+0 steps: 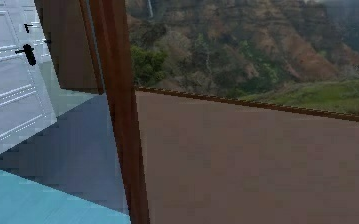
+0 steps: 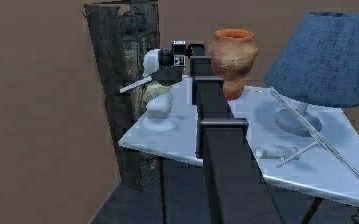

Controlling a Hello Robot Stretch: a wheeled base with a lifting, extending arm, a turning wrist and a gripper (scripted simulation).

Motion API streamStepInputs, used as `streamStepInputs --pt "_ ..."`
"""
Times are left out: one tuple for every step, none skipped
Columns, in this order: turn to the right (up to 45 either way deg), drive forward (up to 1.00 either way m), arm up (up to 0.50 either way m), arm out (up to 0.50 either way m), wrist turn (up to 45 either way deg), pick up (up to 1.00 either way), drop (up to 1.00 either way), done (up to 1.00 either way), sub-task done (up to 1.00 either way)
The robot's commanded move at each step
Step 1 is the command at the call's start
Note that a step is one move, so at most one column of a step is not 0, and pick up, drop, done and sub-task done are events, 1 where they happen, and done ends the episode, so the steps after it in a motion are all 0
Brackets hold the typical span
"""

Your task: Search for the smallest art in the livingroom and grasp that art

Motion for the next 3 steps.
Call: streamStepInputs --pt "0.0 0.00 0.00 0.00 45.0 0.00 0.00 0.00 0.00" --pt "0.0 0.00 0.00 0.00 15.0 0.00 0.00 0.00 0.00" --pt "0.0 0.00 0.00 0.00 0.0 1.00 0.00 0.00 0.00"
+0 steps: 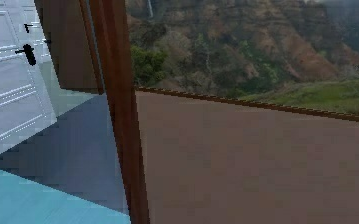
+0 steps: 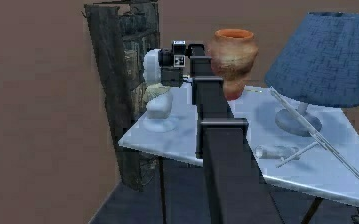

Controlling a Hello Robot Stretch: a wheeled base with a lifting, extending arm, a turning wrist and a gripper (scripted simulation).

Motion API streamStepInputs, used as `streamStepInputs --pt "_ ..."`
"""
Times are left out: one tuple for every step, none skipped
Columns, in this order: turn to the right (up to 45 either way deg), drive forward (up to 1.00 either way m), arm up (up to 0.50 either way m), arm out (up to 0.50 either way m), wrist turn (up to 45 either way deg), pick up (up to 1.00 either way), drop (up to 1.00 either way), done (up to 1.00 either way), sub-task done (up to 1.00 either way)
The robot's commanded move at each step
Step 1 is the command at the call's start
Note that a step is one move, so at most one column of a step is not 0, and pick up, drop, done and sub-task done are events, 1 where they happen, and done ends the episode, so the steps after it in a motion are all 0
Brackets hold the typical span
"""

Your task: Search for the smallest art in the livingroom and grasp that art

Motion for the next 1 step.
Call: streamStepInputs --pt "0.0 0.00 0.00 0.00 0.0 0.00 0.00 1.00 0.00"
